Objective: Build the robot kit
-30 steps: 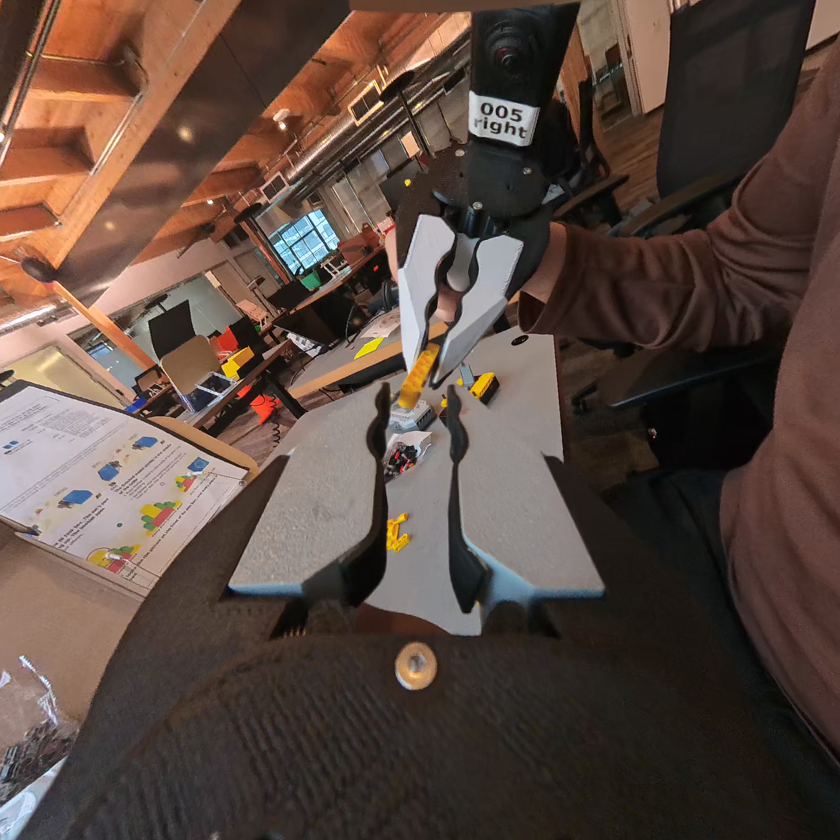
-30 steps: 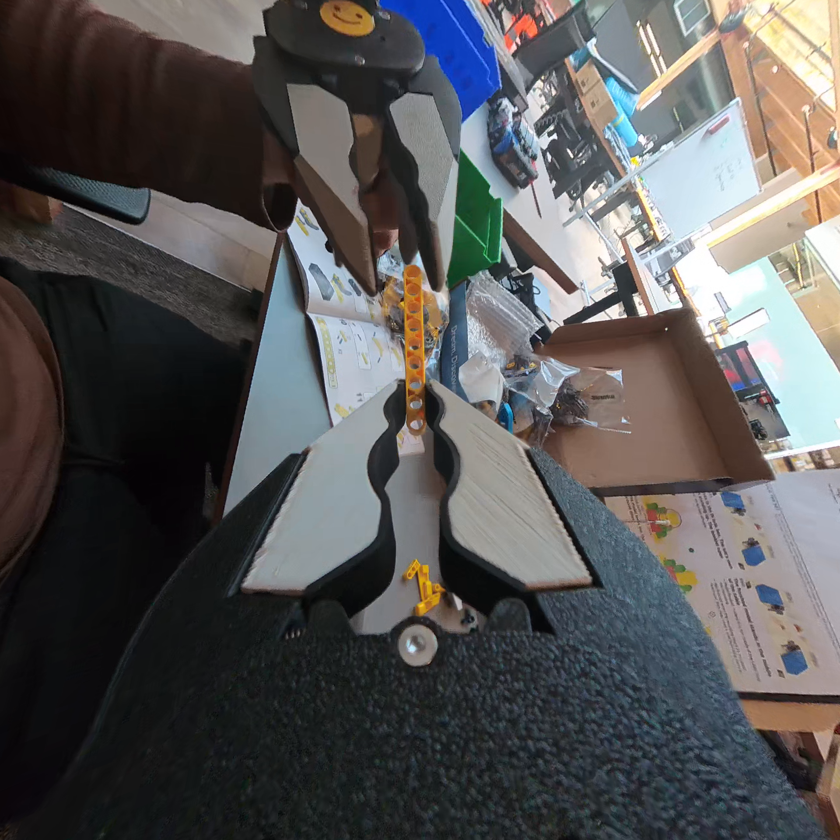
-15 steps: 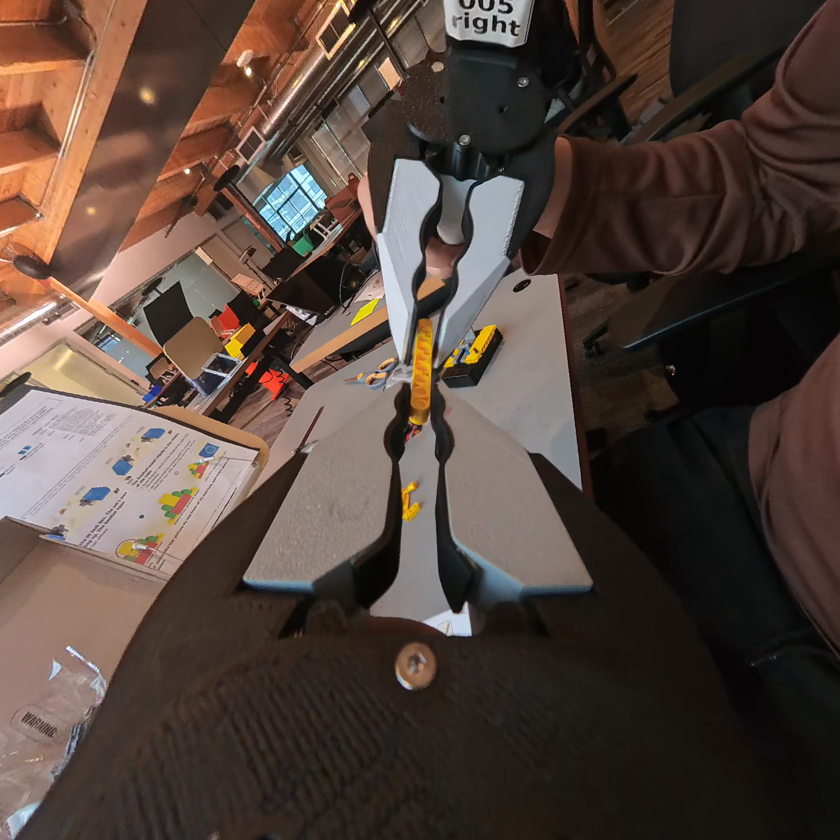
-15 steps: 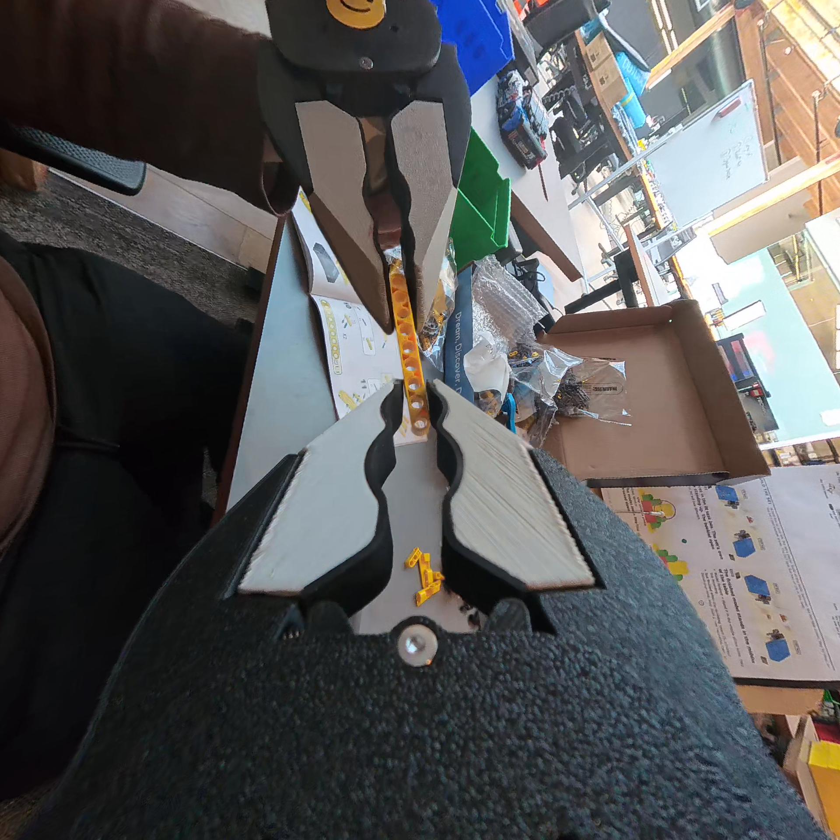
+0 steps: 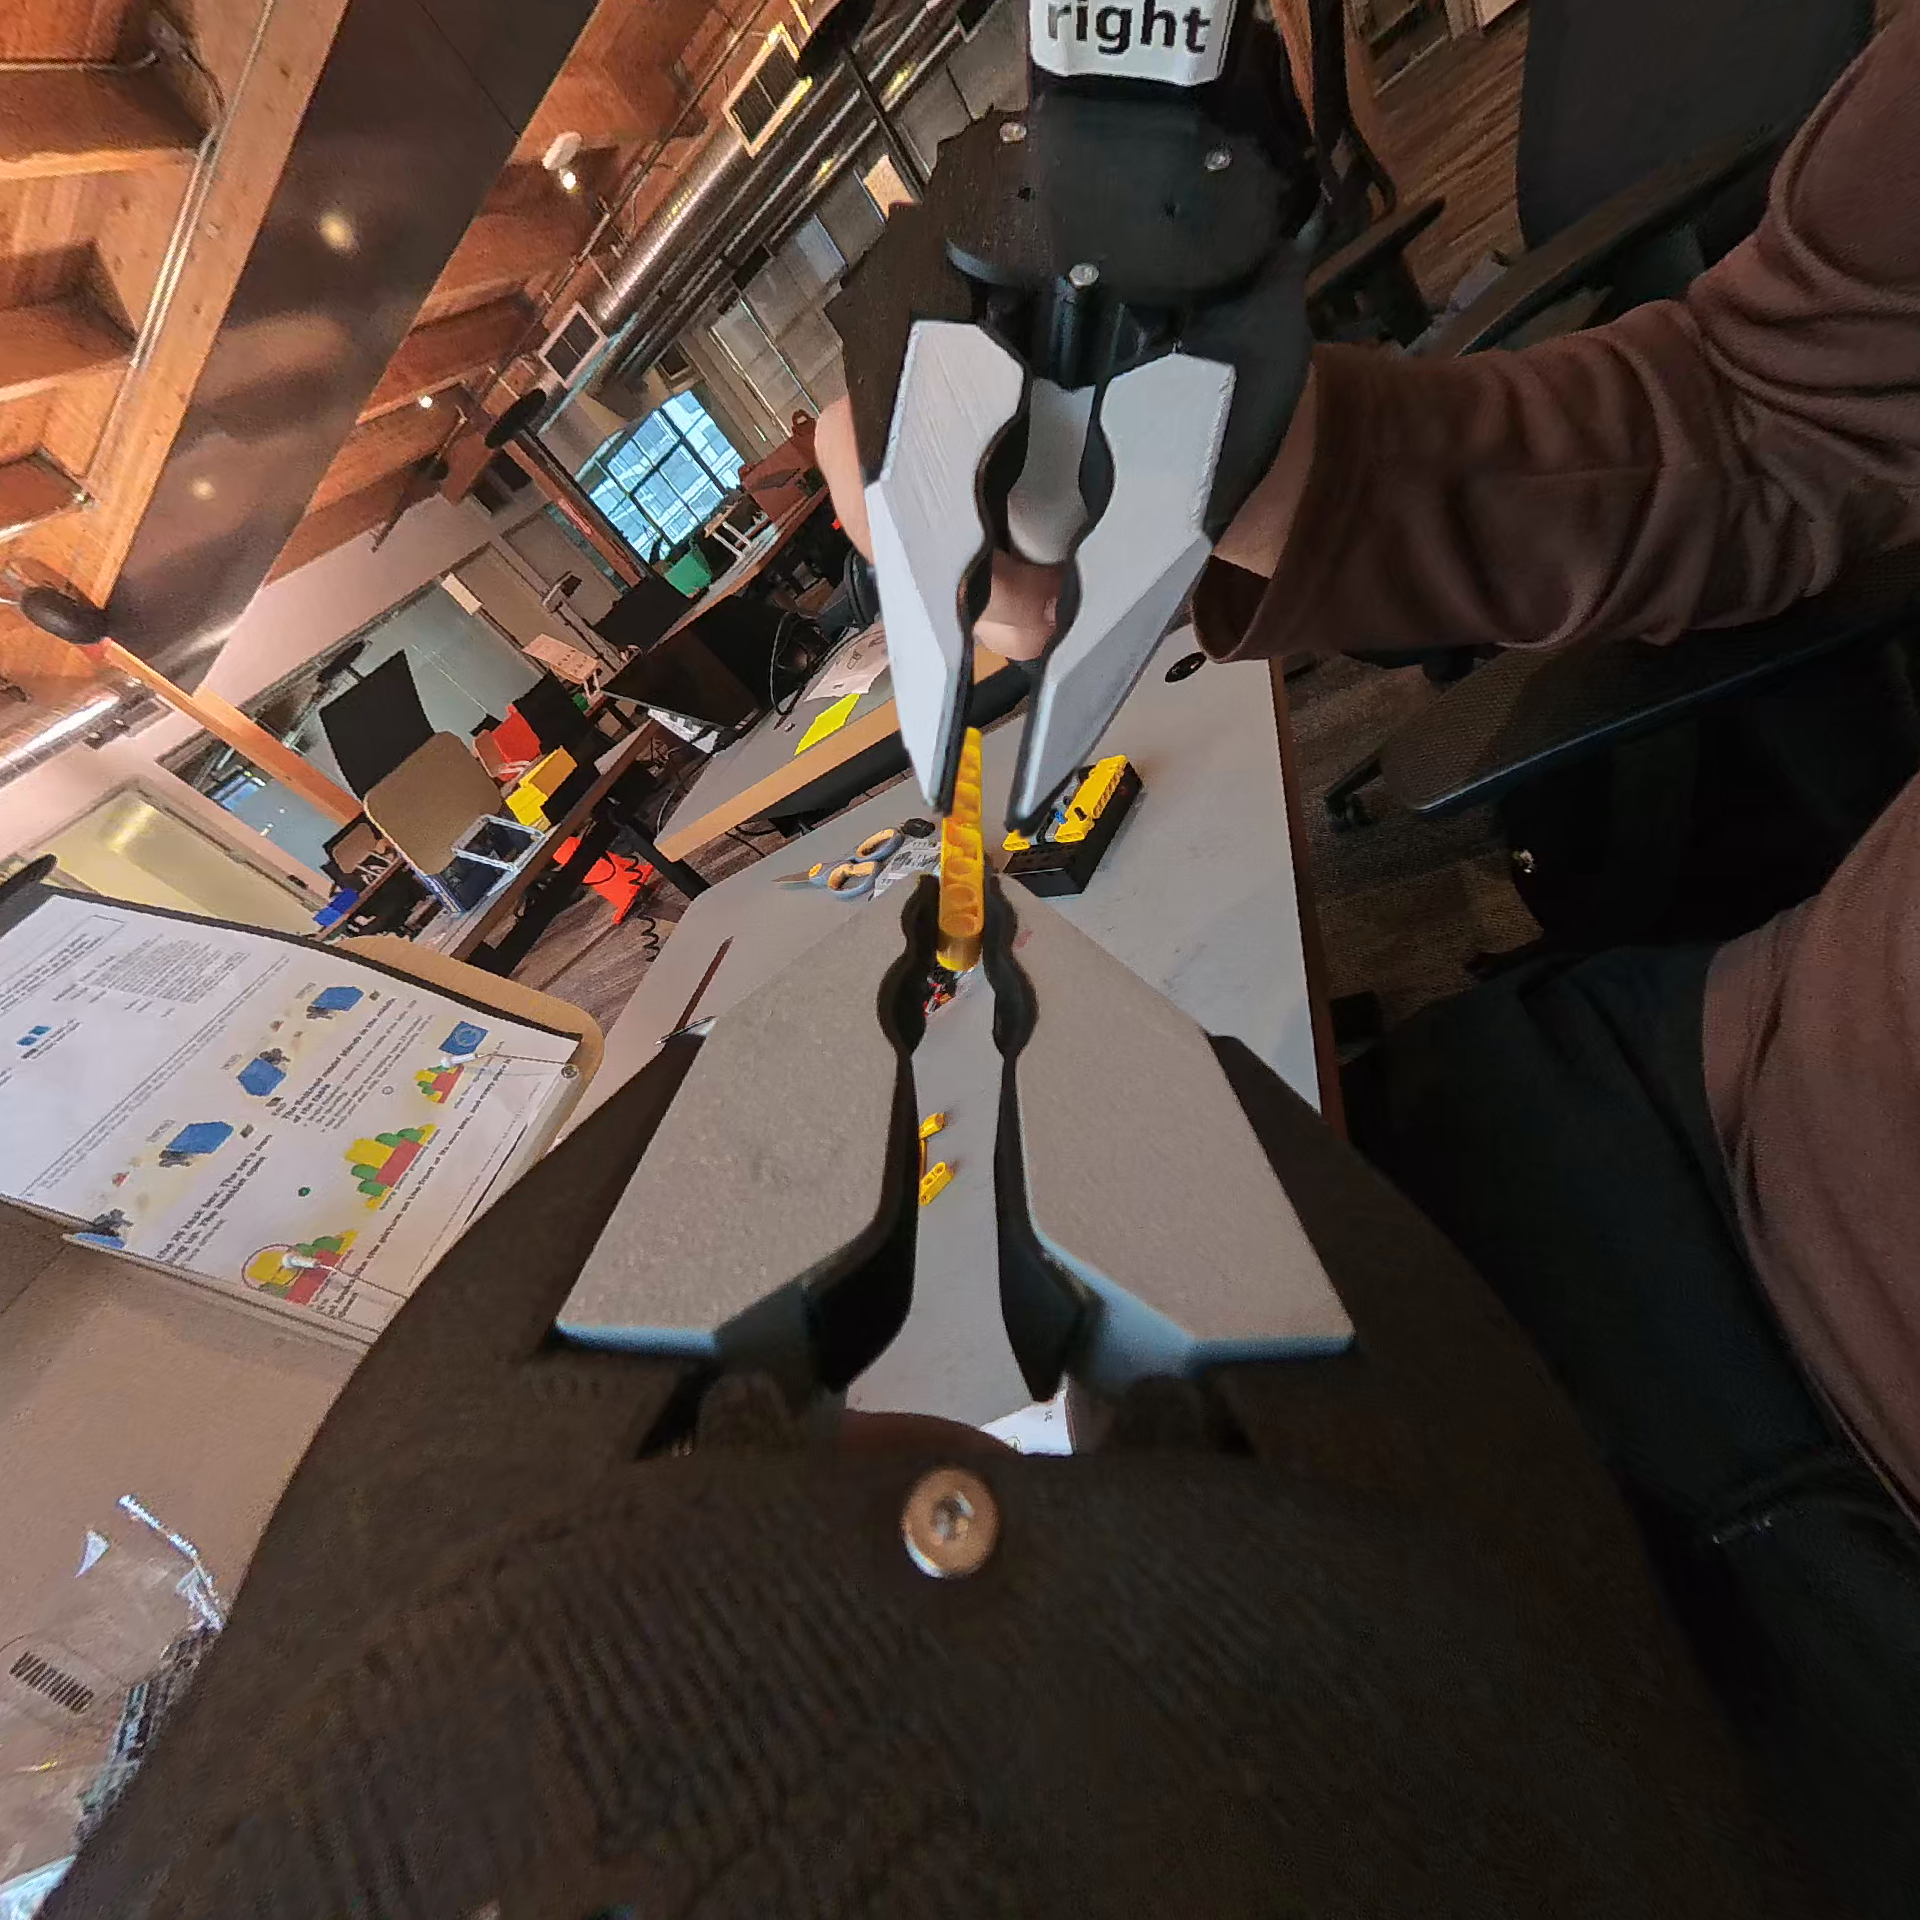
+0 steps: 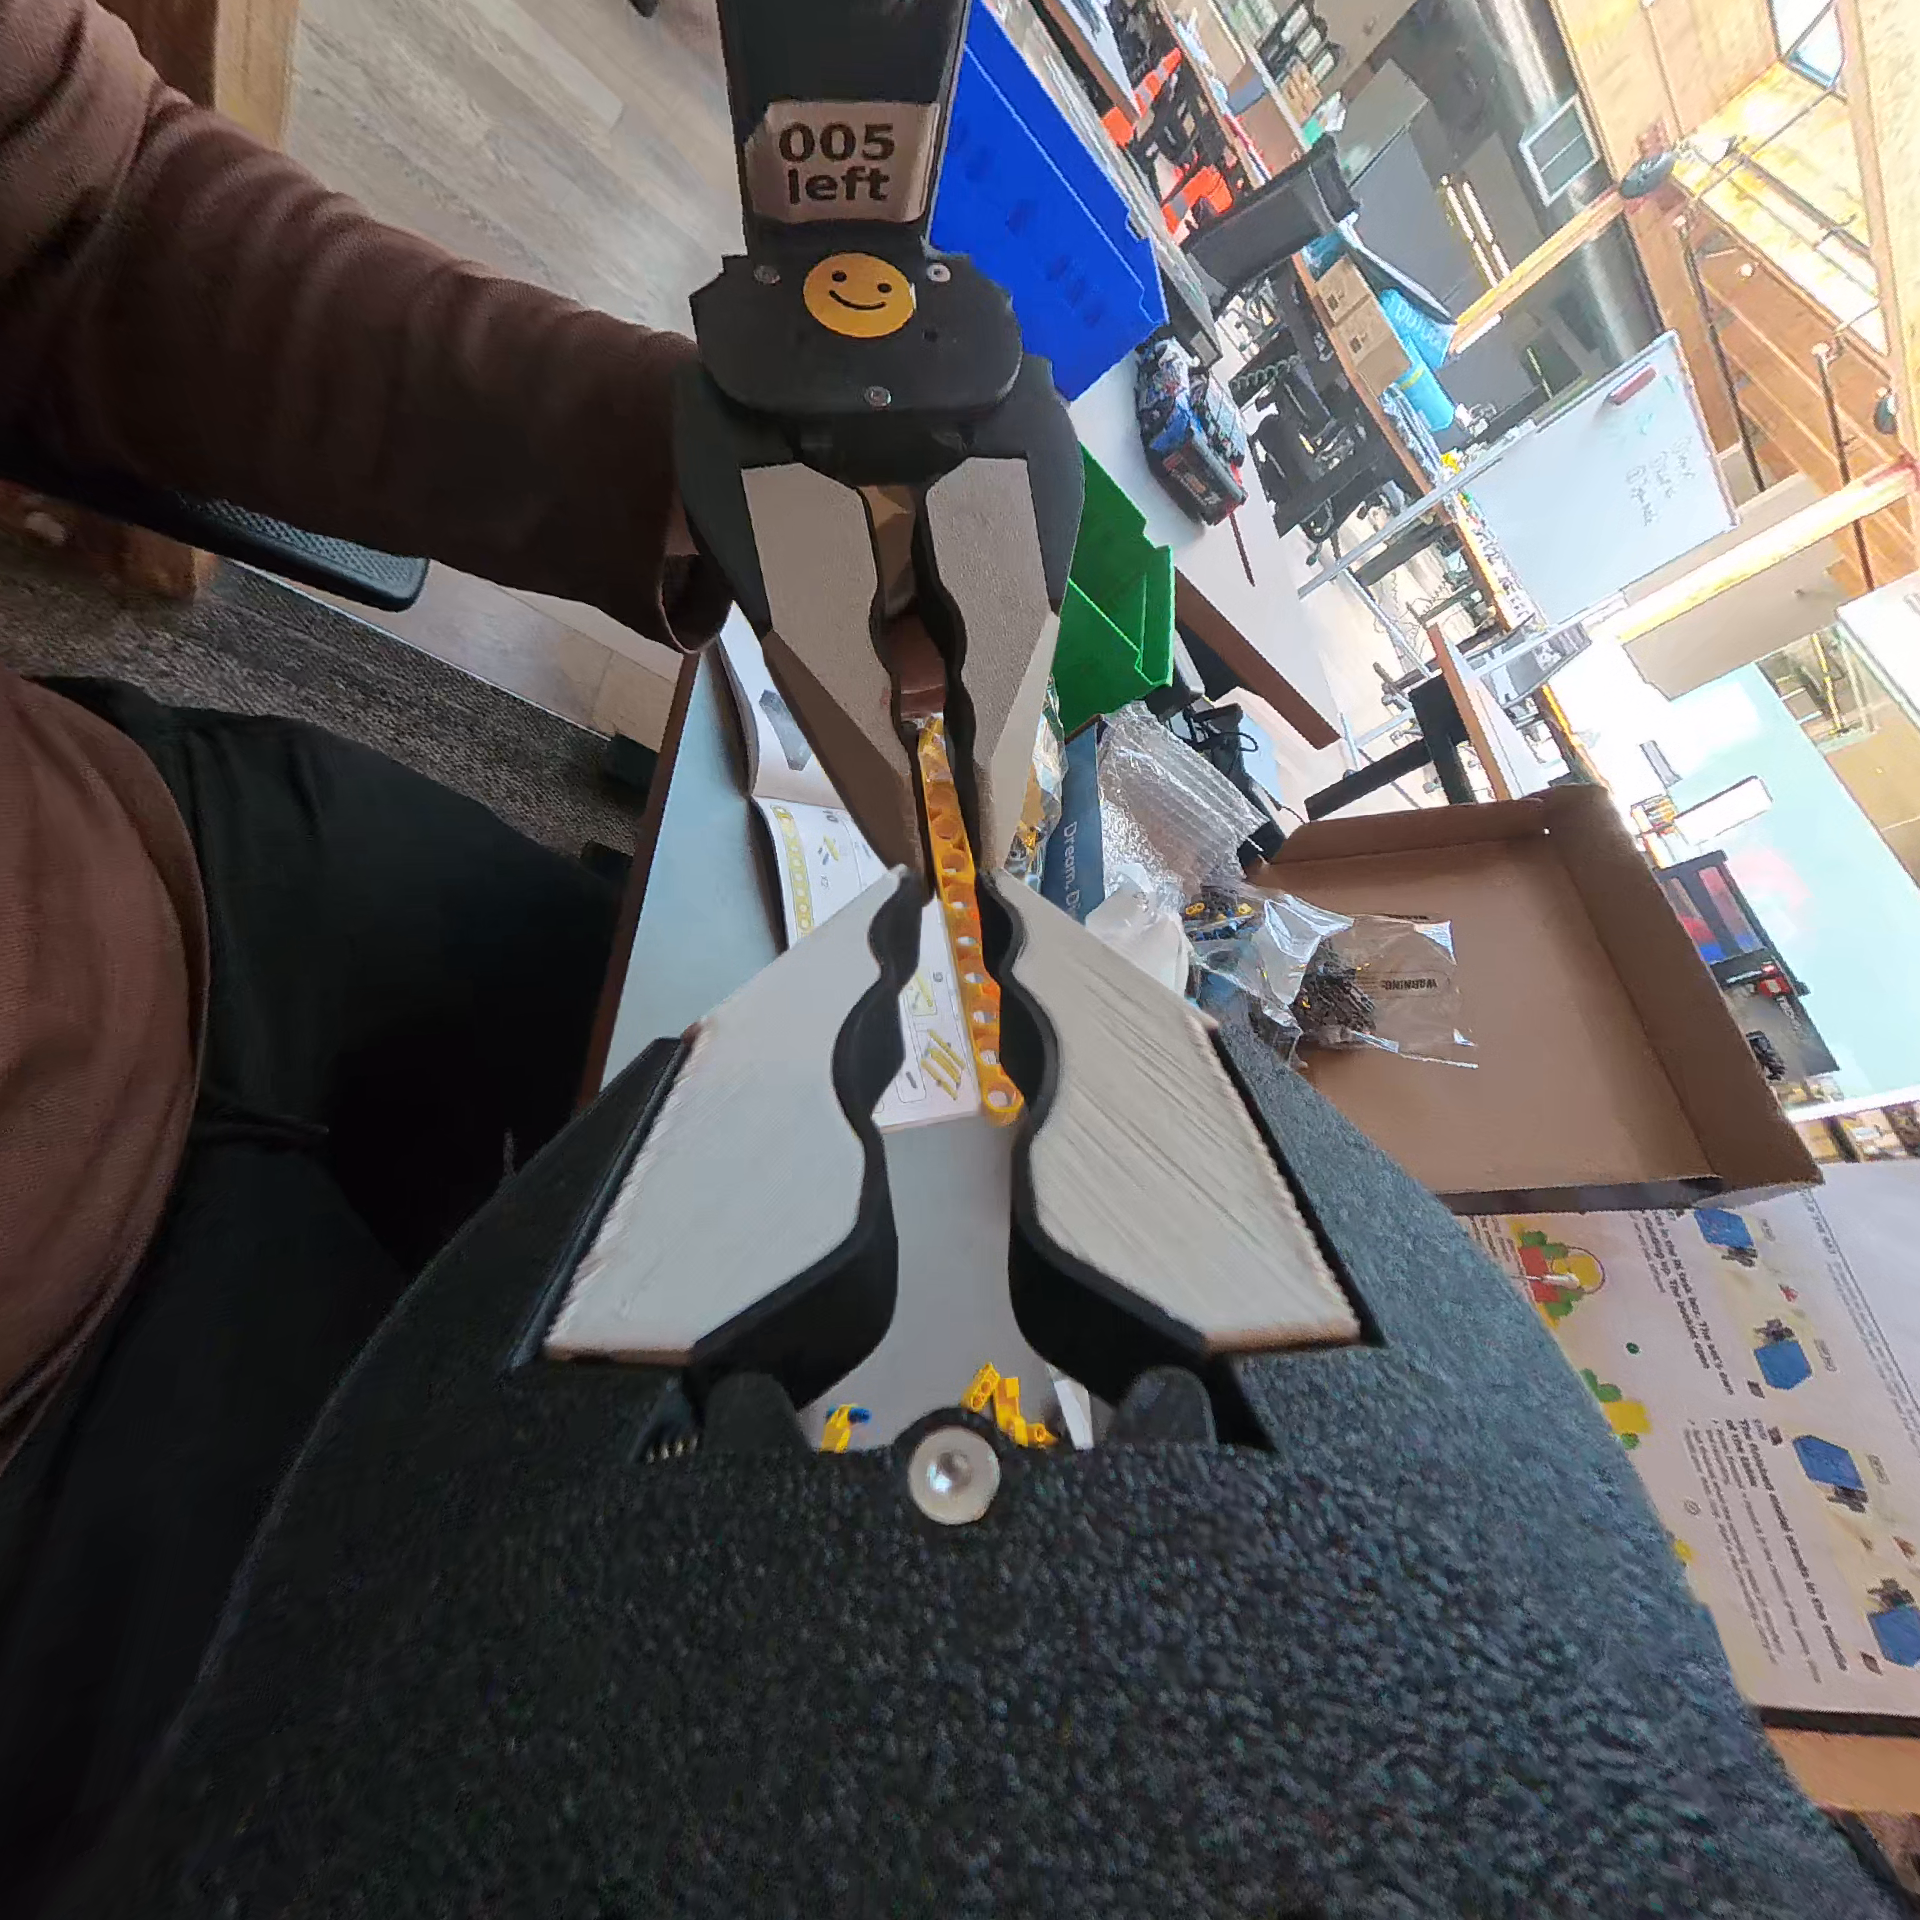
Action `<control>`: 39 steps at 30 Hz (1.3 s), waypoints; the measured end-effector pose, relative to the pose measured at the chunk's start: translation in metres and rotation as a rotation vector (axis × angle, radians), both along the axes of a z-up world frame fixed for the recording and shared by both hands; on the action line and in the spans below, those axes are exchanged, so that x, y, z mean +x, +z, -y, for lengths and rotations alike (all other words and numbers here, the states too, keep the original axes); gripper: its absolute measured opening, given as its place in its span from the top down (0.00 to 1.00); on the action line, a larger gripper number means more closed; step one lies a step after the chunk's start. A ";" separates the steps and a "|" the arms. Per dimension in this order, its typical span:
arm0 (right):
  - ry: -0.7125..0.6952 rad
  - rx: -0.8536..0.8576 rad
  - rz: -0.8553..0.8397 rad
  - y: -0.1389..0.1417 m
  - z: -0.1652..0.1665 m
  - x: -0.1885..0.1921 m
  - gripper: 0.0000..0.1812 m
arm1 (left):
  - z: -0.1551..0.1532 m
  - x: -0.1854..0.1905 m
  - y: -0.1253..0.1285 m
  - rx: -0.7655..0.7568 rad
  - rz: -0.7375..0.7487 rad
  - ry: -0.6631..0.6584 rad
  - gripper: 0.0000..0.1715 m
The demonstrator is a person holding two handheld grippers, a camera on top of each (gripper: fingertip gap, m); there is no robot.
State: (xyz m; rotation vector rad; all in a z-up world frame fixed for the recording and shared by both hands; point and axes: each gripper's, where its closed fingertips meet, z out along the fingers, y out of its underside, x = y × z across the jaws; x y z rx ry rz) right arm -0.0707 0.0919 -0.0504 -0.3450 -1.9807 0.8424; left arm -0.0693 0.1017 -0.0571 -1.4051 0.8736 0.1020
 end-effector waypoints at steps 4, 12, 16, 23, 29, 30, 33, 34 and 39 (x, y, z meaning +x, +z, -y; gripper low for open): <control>-0.002 0.001 0.004 -0.002 0.000 -0.002 0.95 | 0.000 0.001 -0.001 -0.001 -0.002 -0.005 0.97; -0.027 0.013 0.007 -0.002 -0.009 -0.002 0.94 | 0.002 0.001 0.001 0.001 0.004 -0.009 0.97; -0.029 0.026 0.015 -0.004 -0.011 0.000 0.95 | 0.001 0.000 0.000 -0.010 0.013 -0.007 0.97; -0.127 0.042 0.060 -0.014 -0.042 -0.007 0.96 | -0.015 -0.020 -0.010 -0.079 0.050 0.135 0.96; -0.470 -0.044 0.318 -0.073 -0.143 -0.025 0.96 | -0.025 -0.075 -0.006 -0.123 0.181 0.367 0.96; -0.523 -0.054 0.385 -0.090 -0.157 -0.026 0.96 | -0.026 -0.082 -0.004 -0.119 0.206 0.395 0.95; -0.590 -0.153 0.651 -0.144 -0.173 -0.019 0.96 | -0.026 -0.099 -0.002 -0.107 0.256 0.447 0.96; -0.606 -0.167 0.706 -0.158 -0.176 -0.017 0.96 | -0.026 -0.104 -0.003 -0.112 0.269 0.466 0.96; -0.660 -0.119 0.871 -0.202 -0.189 -0.004 0.96 | -0.025 -0.121 -0.003 -0.123 0.314 0.519 0.96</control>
